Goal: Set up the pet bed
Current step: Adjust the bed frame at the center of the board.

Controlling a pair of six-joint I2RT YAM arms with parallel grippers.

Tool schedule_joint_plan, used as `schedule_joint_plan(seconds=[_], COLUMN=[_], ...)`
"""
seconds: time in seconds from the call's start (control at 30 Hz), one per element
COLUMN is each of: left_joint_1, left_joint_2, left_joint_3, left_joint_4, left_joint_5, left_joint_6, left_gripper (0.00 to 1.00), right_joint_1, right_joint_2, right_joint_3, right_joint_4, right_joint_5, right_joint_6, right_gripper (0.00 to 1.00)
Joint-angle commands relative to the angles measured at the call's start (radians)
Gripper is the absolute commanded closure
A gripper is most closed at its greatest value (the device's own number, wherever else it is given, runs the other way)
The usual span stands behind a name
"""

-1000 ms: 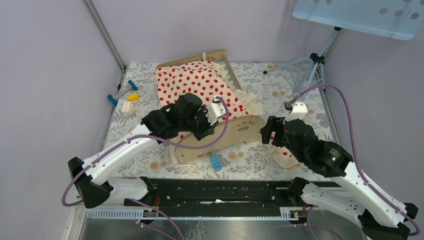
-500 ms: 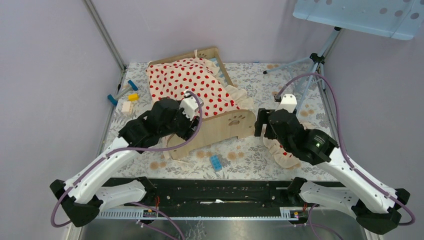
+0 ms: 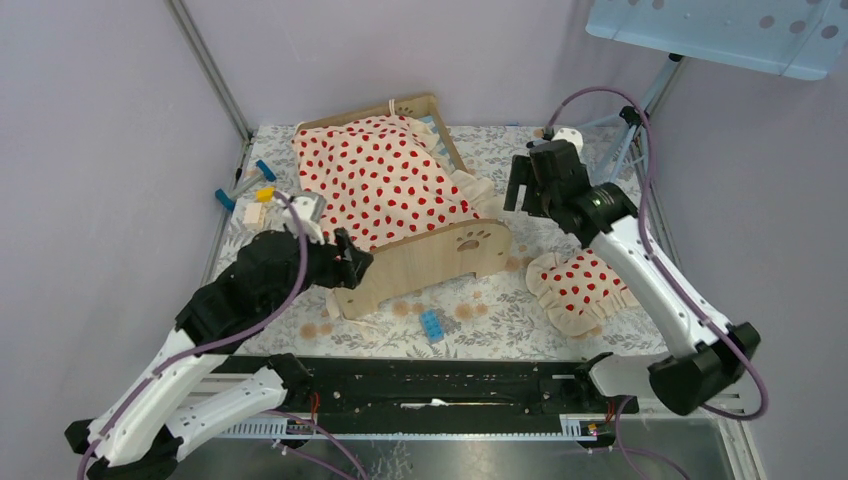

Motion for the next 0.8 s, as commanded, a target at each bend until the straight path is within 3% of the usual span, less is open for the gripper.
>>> schedule_joint_plan(seconds=[0.0,0.17,0.77], left_joint_1=[0.003,0.003,0.004], left_joint_2=[-0.098,-0.146,-0.152], left_joint_3=[-0.035,-0.064,-0.108], left_joint_4=[-0.006,-0.063,-0.046], left_joint_5=[-0.122,-0.144,-0.129], left_joint_6=[-0.215,-0.251,-0.235], left_gripper=[0.28,0.29,0.31], right_joint_1=[-0.057,-0.082,-0.085], right_joint_2=[0.116,0.195,0.157], right_joint_3=[0.099,0.113,0.037], right_joint_4=[0.038,0.053,0.077], right_joint_5=[-0.178,-0.208,-0.201], right_joint_6=[-0.076,-0.068,-0.081], right_gripper=[0.10,0.13,0.14])
